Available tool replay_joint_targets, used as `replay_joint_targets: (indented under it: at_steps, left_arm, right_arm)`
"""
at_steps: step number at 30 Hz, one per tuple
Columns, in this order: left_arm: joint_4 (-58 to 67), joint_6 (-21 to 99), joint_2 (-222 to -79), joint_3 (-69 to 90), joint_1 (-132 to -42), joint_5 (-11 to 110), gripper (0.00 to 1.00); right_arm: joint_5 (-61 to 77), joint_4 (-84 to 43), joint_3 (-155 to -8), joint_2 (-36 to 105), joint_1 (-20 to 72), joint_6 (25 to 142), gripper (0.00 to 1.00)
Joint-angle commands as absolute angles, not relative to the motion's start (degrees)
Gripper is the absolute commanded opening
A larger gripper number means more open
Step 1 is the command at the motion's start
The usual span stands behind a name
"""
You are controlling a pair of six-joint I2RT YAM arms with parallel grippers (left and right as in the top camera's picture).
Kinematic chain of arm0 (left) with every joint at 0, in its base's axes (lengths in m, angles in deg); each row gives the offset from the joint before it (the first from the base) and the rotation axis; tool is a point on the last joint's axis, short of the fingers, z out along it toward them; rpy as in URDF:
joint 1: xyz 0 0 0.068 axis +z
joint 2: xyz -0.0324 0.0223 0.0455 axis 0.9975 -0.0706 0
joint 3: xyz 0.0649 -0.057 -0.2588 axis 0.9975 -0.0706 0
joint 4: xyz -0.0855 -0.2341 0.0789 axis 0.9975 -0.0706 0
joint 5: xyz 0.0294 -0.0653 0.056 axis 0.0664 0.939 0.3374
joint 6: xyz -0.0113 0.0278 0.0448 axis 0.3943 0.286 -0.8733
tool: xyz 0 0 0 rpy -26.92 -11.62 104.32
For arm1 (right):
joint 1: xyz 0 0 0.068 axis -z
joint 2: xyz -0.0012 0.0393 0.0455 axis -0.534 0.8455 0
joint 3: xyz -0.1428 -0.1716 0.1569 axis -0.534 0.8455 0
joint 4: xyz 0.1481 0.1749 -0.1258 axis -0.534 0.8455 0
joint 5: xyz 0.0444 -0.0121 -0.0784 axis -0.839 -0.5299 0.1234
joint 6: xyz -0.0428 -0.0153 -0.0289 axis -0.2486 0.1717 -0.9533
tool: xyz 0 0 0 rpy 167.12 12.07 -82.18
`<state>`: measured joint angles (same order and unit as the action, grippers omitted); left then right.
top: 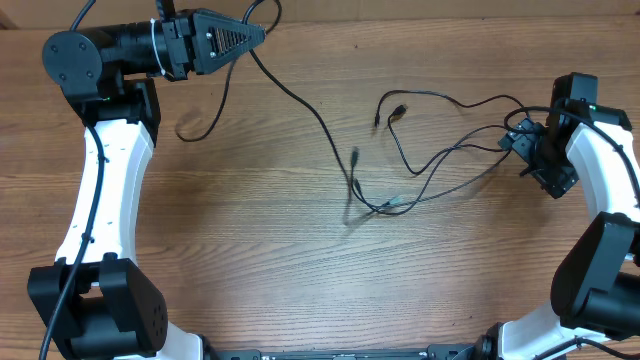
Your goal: Untangle cables
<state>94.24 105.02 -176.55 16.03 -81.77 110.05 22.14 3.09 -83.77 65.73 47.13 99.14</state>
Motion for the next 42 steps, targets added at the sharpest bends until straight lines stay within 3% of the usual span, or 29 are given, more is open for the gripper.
replay_joint_targets:
  at_steps: [1, 10, 15, 19, 25, 29, 33, 38, 42]
  left_arm:
    - [94.7, 104.69, -174.67, 16.66, -81.42, 110.27, 0.04]
    - [94.2, 104.93, -174.67, 16.66, -81.42, 107.12, 0.04]
    - [86.15, 105.26, -174.67, 16.64, -82.23, 99.16, 0.05]
    - [72.62, 98.57, -174.67, 16.64, -84.09, 96.54, 0.04]
    - [39.38, 77.61, -174.67, 16.64, -86.42, 86.33, 0.04]
    - [12.78, 64.14, -174.67, 16.64, -87.25, 65.35, 0.04]
    - [2.07, 57.04, -174.67, 16.68, -86.36, 47.14, 0.04]
    - [3.47, 55.14, -174.67, 22.15, -80.33, 60.17, 0.04]
    - [1.57, 52.6, -174.67, 34.26, -75.28, 61.35, 0.04]
  right_arm:
    - [22.9, 2.9, -84.42, 65.47, 46.97, 99.01, 1.0]
    - [19.86, 3.51, -84.42, 65.47, 46.97, 99.01, 1.0]
    - [13.63, 5.39, -84.42, 65.47, 46.97, 98.96, 1.0]
    - [6.64, 5.37, -84.77, 65.27, 46.97, 91.03, 1.0]
    - [2.92, 5.5, -87.13, 61.95, 46.97, 89.96, 1.0]
    - [2.99, 6.85, -87.29, 58.56, 46.97, 89.92, 1.0]
    - [4.32, 8.86, -87.29, 57.28, 46.97, 89.92, 1.0]
    - [5.11, 9.45, -87.15, 57.3, 46.95, 89.92, 1.0]
    - [5.15, 9.32, -87.15, 57.3, 46.43, 89.92, 1.0]
